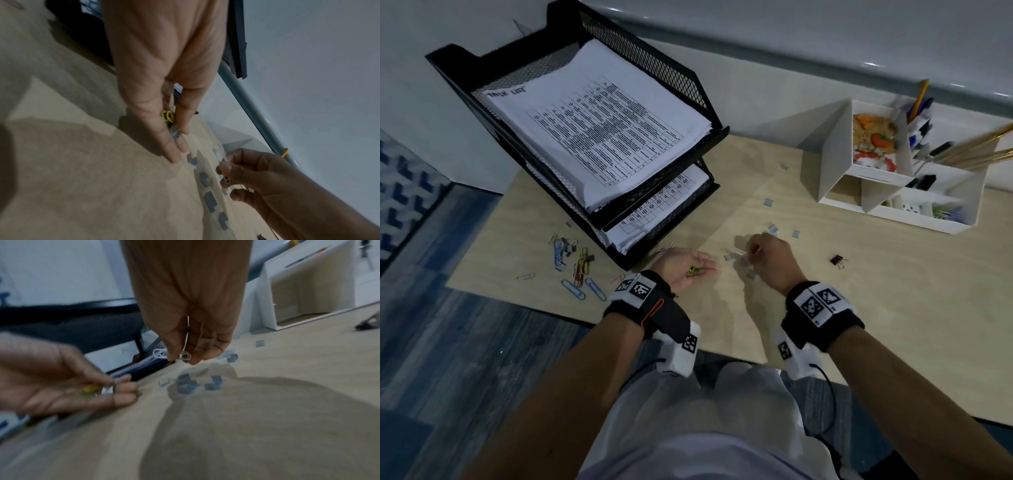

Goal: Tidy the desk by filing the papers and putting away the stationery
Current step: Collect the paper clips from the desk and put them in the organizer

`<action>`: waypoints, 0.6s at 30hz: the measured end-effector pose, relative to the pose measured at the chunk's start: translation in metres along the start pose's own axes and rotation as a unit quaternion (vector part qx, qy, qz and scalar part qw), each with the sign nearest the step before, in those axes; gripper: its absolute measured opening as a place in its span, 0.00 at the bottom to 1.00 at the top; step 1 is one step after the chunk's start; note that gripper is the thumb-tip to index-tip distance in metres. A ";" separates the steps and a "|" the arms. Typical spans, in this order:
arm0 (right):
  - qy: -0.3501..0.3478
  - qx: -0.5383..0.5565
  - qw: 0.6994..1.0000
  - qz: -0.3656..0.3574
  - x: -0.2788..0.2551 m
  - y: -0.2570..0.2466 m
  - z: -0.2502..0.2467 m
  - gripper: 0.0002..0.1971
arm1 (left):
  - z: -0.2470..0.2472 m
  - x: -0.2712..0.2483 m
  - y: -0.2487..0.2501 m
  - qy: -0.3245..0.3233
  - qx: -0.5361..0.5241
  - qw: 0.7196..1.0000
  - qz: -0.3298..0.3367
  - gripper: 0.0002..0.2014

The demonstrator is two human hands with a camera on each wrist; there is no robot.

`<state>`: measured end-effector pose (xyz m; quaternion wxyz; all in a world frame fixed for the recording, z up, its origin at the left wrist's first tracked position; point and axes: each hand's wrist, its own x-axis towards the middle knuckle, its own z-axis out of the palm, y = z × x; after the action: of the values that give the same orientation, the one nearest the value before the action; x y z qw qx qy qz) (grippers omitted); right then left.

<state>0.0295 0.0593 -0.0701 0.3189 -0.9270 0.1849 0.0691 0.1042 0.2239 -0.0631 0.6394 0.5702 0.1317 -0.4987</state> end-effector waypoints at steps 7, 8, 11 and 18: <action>0.037 0.244 0.965 0.088 0.003 0.007 -0.007 0.20 | 0.030 0.002 0.003 0.080 0.138 0.980 0.120 0.10; 0.043 0.258 0.960 0.096 0.002 0.007 -0.008 0.20 | 0.033 0.002 0.005 0.084 0.143 0.976 0.138 0.10; 0.071 0.260 0.958 0.096 0.002 -0.001 -0.012 0.18 | 0.033 0.003 0.011 0.049 0.028 0.992 0.111 0.10; -0.002 0.175 0.983 -0.054 0.002 -0.054 -0.007 0.05 | 0.015 -0.001 0.005 0.035 -0.238 0.971 0.005 0.22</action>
<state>0.0529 0.0939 -0.0347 0.4797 -0.8655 0.1428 0.0205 0.1015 0.2107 -0.0550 0.7543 0.4193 0.2658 -0.4296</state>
